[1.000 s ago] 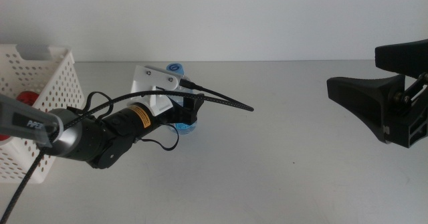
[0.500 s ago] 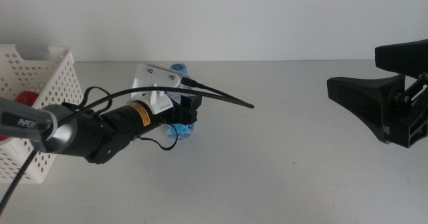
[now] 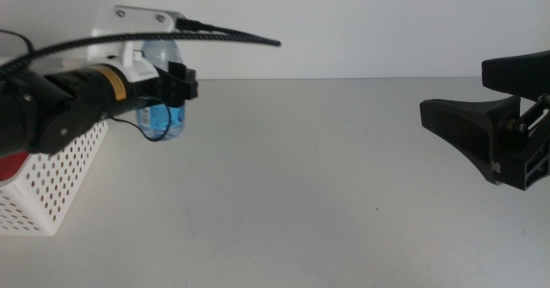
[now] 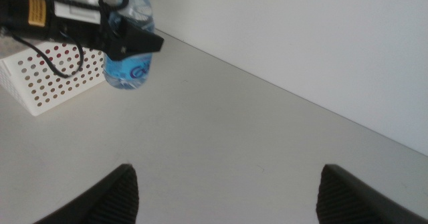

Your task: Use arms to grab the bottles and put them into the dustbin to the left of the table.

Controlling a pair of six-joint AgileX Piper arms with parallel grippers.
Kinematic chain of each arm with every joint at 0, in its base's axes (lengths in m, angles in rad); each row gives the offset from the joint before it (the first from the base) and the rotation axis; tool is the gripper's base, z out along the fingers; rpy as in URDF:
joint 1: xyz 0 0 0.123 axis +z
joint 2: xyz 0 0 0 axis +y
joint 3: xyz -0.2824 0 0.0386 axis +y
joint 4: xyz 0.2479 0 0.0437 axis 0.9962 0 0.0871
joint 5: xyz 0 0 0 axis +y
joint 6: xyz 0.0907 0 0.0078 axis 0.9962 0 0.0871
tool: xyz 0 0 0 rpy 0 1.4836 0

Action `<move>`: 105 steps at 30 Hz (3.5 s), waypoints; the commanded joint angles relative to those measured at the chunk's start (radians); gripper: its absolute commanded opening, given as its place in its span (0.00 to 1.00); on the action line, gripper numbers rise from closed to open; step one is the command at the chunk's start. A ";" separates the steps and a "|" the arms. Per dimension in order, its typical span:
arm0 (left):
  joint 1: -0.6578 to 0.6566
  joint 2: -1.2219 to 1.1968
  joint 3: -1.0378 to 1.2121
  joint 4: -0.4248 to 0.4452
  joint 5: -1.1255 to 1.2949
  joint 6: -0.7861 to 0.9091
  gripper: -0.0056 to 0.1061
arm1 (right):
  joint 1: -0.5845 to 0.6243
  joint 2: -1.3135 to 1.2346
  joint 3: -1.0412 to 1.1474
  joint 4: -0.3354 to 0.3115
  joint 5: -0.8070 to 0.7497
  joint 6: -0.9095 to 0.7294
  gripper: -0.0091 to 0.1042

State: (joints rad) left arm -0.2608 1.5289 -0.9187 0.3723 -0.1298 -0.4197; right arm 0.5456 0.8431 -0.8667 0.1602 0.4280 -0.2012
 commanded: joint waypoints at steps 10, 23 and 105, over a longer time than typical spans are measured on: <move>0.292 -0.147 -0.418 -0.249 0.663 0.420 0.04 | 0.004 -0.010 -0.025 -0.002 -0.068 -0.011 0.68; 0.533 0.029 -0.613 -0.393 0.885 0.676 0.04 | 0.004 -0.010 -0.025 -0.002 -0.068 -0.011 0.68; 0.082 -0.586 -0.331 -0.392 0.756 0.509 0.83 | 0.004 -0.010 -0.025 -0.002 -0.068 -0.011 0.68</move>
State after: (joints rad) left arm -0.1712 0.9428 -1.2255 -0.0198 0.7025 0.1012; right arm 0.5456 0.8431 -0.8667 0.1602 0.4295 -0.2012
